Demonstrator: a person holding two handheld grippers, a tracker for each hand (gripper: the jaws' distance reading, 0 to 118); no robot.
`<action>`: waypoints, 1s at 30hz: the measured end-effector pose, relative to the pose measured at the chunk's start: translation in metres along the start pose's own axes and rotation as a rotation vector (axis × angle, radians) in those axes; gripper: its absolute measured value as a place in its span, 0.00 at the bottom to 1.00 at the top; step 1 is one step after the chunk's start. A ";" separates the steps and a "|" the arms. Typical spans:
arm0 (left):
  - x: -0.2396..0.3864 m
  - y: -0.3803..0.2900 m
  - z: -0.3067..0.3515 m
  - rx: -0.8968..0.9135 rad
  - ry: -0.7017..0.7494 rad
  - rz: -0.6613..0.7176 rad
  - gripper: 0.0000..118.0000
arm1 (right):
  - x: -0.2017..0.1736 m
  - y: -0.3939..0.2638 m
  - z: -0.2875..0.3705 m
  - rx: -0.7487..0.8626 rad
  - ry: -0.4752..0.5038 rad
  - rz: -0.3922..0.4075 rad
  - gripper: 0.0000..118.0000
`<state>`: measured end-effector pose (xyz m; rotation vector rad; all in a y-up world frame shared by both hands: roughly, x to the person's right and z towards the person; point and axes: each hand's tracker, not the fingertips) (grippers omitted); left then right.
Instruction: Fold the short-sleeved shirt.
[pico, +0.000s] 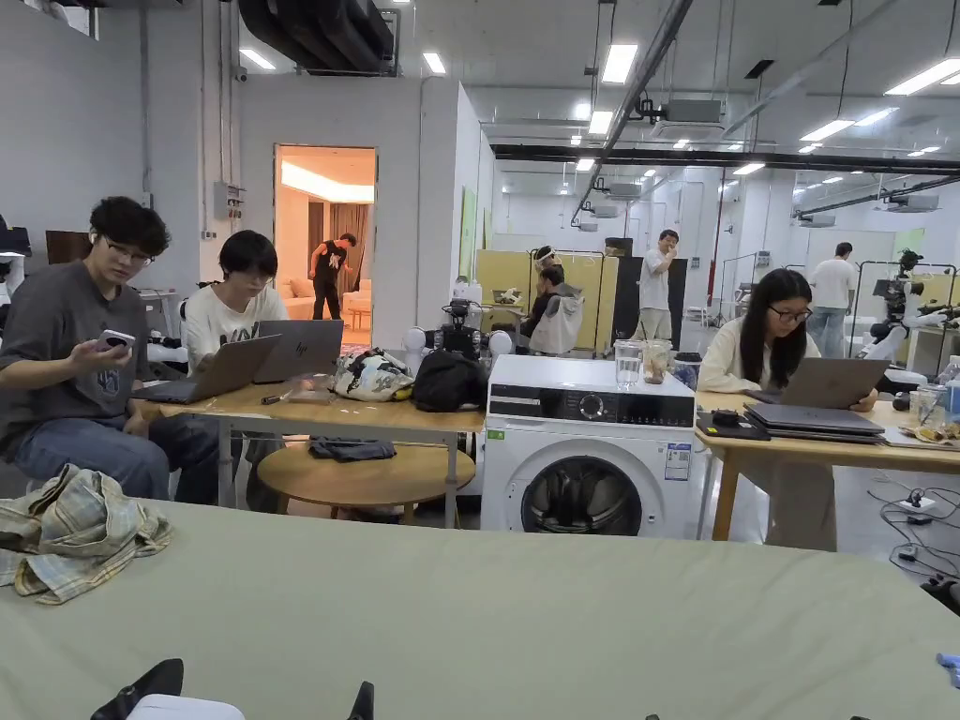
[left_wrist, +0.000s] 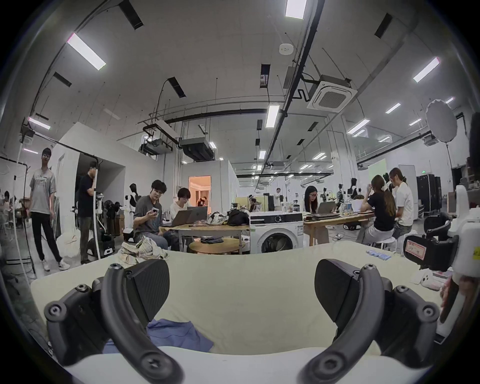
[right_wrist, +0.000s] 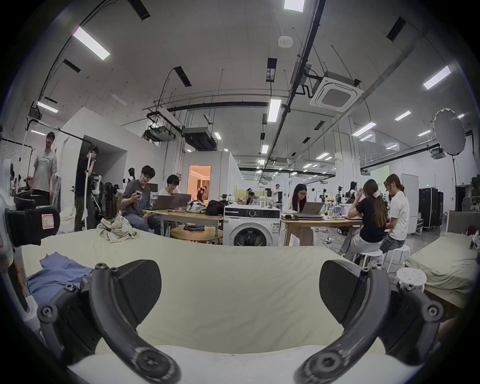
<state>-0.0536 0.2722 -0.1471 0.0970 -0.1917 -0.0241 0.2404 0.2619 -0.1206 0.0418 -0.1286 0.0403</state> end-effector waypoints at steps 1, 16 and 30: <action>0.000 0.000 0.000 0.001 0.000 0.000 0.94 | 0.000 0.000 0.000 0.000 0.001 0.000 1.00; -0.001 0.001 0.002 0.009 0.006 0.004 0.94 | 0.000 0.002 0.002 0.005 0.003 0.005 1.00; 0.005 0.002 0.000 0.005 -0.017 -0.017 0.94 | 0.003 0.002 0.002 0.007 -0.001 0.003 1.00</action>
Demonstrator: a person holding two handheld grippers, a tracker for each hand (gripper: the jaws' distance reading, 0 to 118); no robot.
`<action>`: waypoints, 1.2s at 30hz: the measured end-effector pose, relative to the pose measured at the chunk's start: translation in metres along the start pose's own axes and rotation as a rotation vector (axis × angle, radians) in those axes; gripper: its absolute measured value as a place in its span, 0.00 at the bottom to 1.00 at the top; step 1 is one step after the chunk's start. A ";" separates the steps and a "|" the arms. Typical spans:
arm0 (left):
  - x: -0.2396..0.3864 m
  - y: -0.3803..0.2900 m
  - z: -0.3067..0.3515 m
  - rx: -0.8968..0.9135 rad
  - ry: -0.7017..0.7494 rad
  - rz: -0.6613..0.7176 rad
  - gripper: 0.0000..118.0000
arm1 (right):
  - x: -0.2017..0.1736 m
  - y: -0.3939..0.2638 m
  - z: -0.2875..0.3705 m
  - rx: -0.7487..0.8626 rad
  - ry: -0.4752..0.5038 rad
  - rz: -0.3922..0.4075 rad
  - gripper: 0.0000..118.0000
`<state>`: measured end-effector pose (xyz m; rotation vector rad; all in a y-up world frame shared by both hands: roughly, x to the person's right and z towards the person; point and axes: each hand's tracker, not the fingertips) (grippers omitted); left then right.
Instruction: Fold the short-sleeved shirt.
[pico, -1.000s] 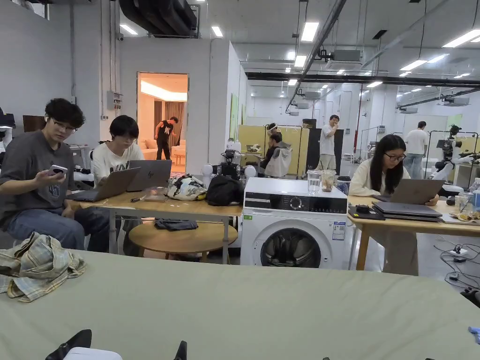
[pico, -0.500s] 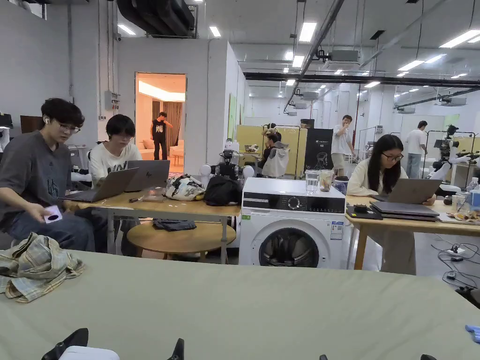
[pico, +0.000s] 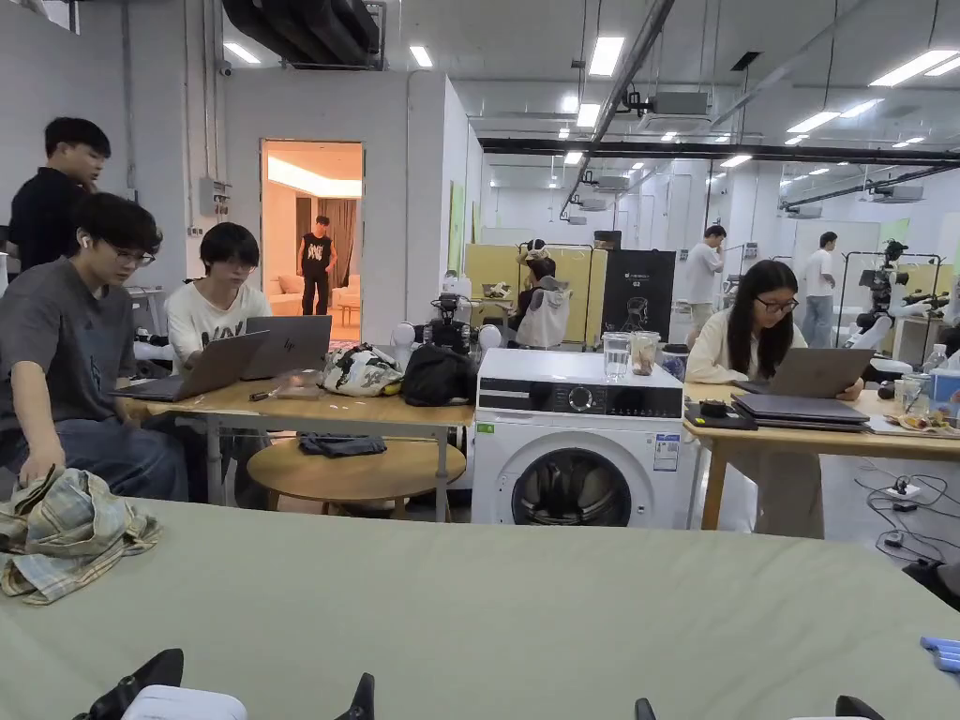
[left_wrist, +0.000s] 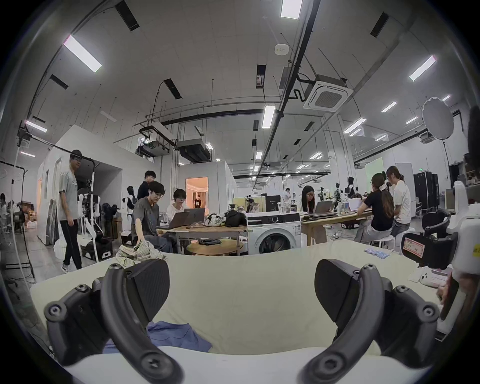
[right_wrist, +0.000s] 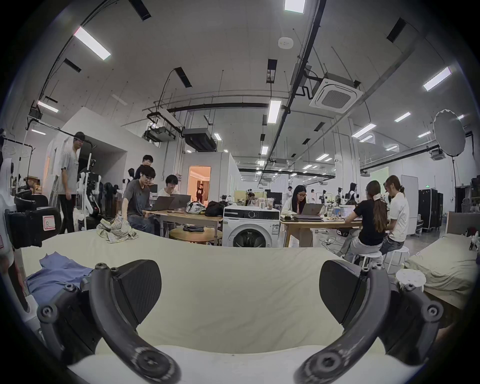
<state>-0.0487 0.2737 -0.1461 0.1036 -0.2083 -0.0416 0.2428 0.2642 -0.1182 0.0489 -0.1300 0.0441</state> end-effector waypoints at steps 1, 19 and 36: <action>0.000 0.000 0.000 0.000 -0.001 -0.003 0.94 | 0.000 0.000 0.000 0.000 0.000 -0.002 1.00; -0.007 -0.006 -0.002 -0.041 -0.004 0.042 0.00 | -0.001 -0.010 -0.004 -0.044 0.028 -0.014 0.00; -0.067 -0.007 0.008 -0.061 0.183 0.007 0.00 | -0.060 -0.011 -0.048 -0.072 0.130 0.004 0.00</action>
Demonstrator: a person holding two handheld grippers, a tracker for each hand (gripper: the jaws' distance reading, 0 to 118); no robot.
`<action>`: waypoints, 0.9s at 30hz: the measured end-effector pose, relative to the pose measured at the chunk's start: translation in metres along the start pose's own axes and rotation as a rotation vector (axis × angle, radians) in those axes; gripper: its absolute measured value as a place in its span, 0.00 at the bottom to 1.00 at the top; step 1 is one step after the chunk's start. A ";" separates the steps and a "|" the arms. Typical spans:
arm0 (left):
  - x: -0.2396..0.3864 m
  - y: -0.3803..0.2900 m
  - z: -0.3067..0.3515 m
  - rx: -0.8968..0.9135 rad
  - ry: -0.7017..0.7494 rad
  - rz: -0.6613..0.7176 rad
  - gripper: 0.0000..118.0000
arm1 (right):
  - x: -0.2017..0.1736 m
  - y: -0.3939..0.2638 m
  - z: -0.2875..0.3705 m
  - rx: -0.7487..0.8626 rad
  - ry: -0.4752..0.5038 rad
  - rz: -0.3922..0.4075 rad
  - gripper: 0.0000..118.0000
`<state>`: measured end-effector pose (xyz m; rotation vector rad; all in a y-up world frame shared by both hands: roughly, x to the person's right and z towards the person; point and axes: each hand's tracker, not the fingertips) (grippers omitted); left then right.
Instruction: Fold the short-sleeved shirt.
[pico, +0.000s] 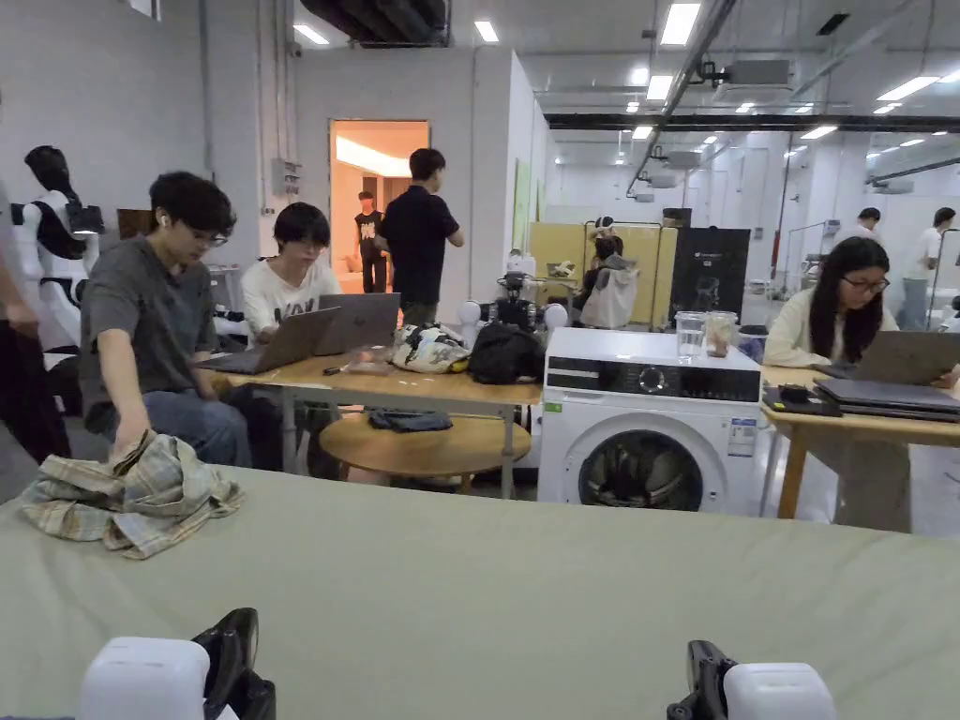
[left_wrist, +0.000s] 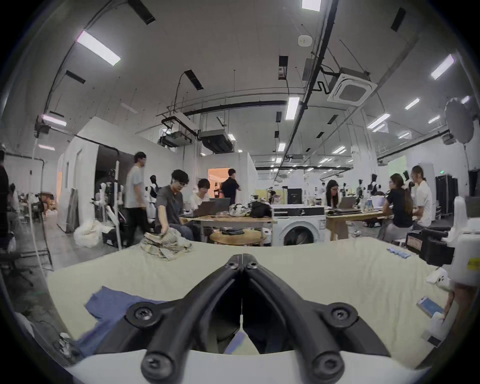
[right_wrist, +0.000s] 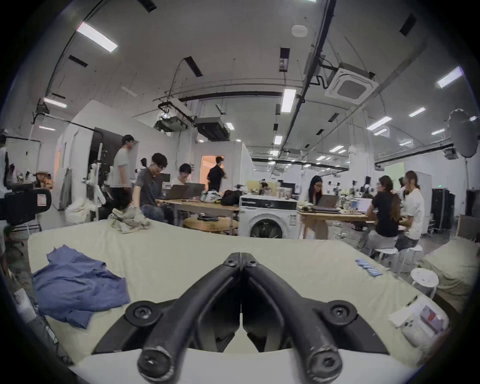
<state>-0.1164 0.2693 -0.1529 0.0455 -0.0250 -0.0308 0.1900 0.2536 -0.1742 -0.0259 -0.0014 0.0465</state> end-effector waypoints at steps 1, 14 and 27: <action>-0.010 0.001 0.005 -0.001 0.028 -0.008 0.00 | -0.012 0.000 -0.005 0.002 0.032 -0.014 0.00; -0.100 0.014 0.058 -0.055 0.273 -0.036 0.00 | -0.132 -0.002 -0.038 -0.010 0.315 -0.064 0.00; -0.152 -0.010 0.010 -0.309 0.001 -0.029 0.46 | -0.128 -0.009 -0.037 -0.045 0.376 -0.059 0.00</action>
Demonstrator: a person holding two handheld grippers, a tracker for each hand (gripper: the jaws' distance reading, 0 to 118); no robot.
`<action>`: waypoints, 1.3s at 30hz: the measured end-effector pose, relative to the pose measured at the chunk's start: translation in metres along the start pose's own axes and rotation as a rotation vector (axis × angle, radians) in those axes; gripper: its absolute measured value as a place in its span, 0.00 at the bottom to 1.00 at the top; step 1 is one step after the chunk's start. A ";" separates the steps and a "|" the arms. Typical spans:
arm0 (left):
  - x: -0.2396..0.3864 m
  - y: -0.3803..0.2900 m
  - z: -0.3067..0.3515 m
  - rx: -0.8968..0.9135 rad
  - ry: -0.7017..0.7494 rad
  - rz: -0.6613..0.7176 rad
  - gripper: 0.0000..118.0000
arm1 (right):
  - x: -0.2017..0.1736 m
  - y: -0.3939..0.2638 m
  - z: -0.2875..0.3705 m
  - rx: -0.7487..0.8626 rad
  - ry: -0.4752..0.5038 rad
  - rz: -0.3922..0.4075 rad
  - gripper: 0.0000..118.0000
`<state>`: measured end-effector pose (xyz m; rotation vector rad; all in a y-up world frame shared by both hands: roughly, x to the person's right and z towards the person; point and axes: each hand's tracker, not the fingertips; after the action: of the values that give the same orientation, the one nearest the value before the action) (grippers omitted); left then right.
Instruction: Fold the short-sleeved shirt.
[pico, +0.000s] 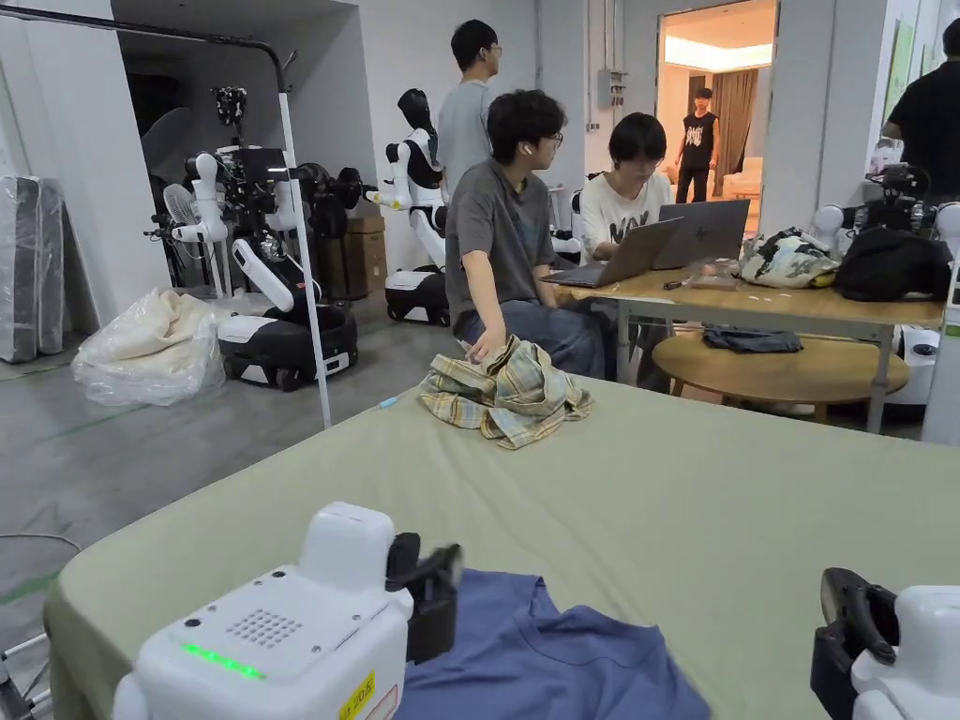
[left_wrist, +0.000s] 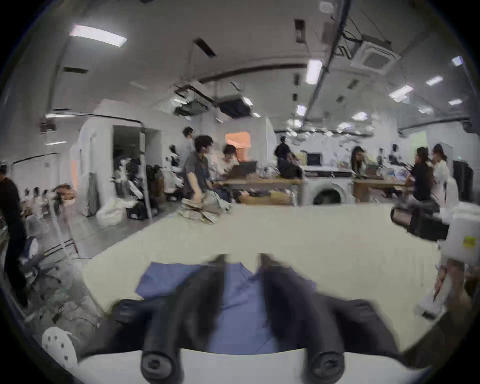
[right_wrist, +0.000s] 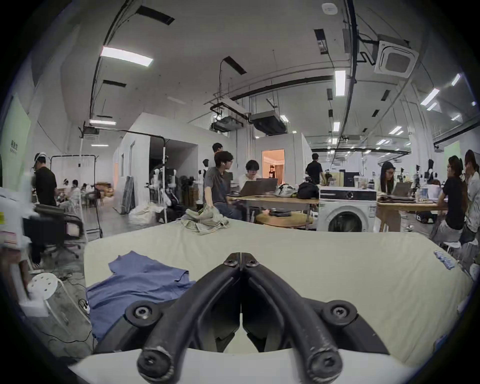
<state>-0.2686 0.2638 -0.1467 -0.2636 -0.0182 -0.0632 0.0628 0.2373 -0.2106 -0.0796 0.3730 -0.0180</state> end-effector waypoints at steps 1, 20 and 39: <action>-0.005 0.000 -0.020 -0.098 -0.024 0.039 0.82 | 0.004 -0.004 0.005 -0.007 -0.005 -0.002 0.00; -0.049 -0.117 -0.258 -0.718 -0.035 0.107 0.30 | 0.125 -0.063 0.094 -0.218 -0.294 -0.112 0.00; -0.132 0.124 -0.227 -0.150 0.015 0.172 0.00 | 0.138 -0.051 0.128 -0.183 -0.293 -0.108 0.00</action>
<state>-0.3900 0.3322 -0.4013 -0.4141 0.0245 0.1050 0.2375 0.1913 -0.1381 -0.2797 0.0767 -0.0779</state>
